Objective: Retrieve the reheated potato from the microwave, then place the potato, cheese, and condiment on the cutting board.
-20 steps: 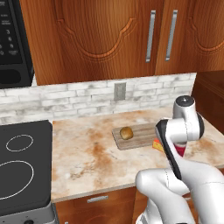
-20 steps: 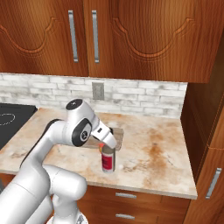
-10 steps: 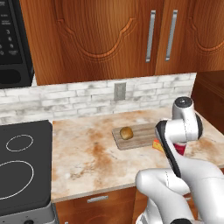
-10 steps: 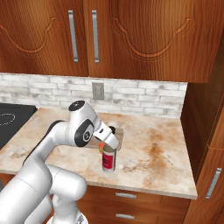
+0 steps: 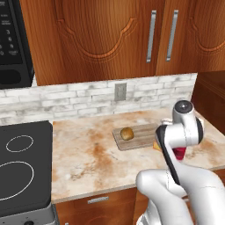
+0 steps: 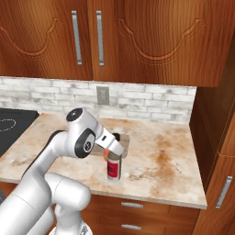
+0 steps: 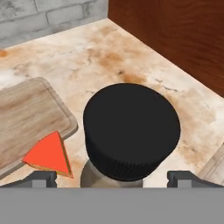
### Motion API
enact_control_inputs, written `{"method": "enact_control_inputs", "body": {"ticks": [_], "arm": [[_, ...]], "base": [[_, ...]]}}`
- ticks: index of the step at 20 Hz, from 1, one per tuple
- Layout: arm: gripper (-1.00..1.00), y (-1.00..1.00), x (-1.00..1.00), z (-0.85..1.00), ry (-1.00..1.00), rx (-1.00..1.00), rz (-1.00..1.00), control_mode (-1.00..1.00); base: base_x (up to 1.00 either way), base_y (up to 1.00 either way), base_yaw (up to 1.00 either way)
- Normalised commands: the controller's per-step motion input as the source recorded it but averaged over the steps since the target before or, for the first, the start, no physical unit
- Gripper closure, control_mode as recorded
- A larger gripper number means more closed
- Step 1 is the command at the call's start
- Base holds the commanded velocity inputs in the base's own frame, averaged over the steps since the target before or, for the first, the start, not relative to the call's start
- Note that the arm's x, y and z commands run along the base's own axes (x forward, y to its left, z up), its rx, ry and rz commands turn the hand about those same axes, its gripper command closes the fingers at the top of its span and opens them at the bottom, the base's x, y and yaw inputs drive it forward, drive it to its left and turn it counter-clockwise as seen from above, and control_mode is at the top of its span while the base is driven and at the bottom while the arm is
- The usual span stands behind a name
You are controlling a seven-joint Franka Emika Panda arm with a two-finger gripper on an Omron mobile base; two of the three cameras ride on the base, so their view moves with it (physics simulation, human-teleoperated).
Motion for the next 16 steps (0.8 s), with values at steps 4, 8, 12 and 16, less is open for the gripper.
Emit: {"method": "enact_control_inputs", "body": {"ticks": [4, 8, 12, 16], "arm": [[-1.00, 0.00, 0.00, -0.05, -0.09, -0.07, -0.03, -1.00], [-1.00, 0.00, 0.02, -0.11, -0.02, -0.05, -0.03, -1.00], [-1.00, 0.00, 0.01, -0.05, -0.04, -0.05, -0.01, -1.00], [1.00, 0.00, 0.00, 0.00, -0.04, -0.04, 0.00, -1.00]], "base": [[0.00, 0.00, 0.00], [0.00, 0.00, 0.00], [0.00, 0.00, 0.00], [0.00, 0.00, 0.00]]}}
